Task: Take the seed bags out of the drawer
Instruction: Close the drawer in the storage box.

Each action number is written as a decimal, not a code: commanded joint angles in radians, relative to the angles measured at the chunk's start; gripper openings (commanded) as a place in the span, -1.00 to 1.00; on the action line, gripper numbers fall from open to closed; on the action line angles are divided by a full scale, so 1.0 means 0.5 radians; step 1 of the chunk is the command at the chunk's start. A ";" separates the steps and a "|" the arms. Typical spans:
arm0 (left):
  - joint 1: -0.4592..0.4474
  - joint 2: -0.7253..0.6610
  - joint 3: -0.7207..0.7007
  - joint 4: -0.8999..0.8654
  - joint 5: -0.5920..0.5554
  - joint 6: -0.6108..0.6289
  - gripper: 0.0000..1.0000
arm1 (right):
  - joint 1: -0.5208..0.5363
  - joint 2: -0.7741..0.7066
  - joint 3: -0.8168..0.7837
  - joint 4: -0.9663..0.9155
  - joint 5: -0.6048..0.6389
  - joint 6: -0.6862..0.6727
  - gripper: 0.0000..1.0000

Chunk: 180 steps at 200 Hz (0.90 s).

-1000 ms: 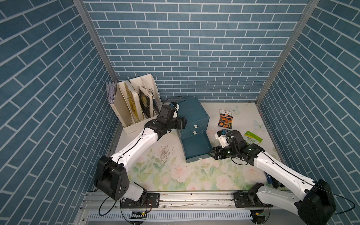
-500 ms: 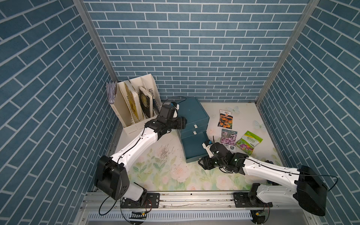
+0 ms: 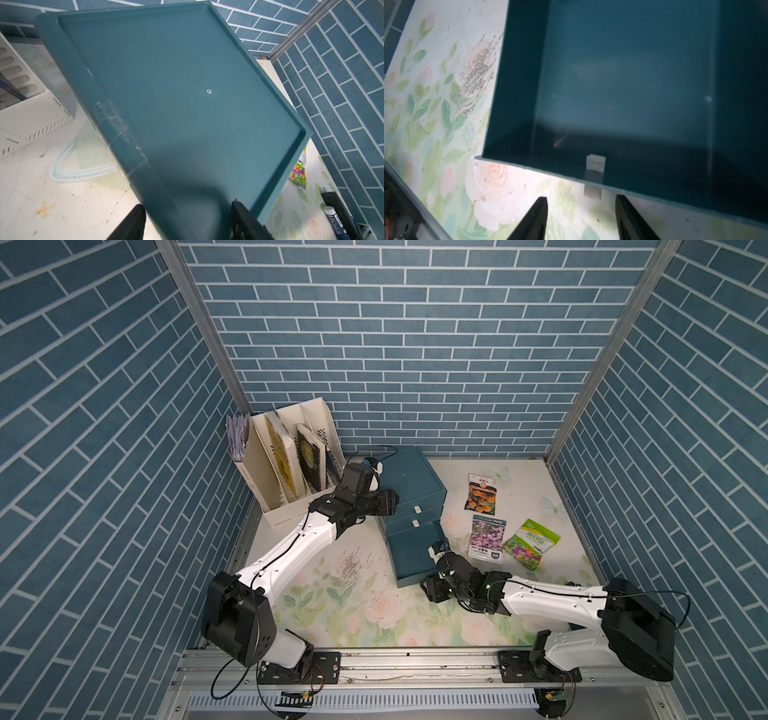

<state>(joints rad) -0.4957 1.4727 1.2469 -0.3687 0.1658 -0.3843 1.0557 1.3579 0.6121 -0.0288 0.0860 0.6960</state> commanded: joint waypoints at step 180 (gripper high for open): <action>-0.009 0.116 -0.030 -0.289 0.008 0.121 0.37 | -0.017 0.264 0.178 0.422 0.337 -0.195 0.04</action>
<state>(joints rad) -0.4957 1.4765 1.2526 -0.3729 0.1699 -0.3695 1.0531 1.4689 0.6777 0.1200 0.2146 0.6453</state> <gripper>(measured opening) 0.684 0.521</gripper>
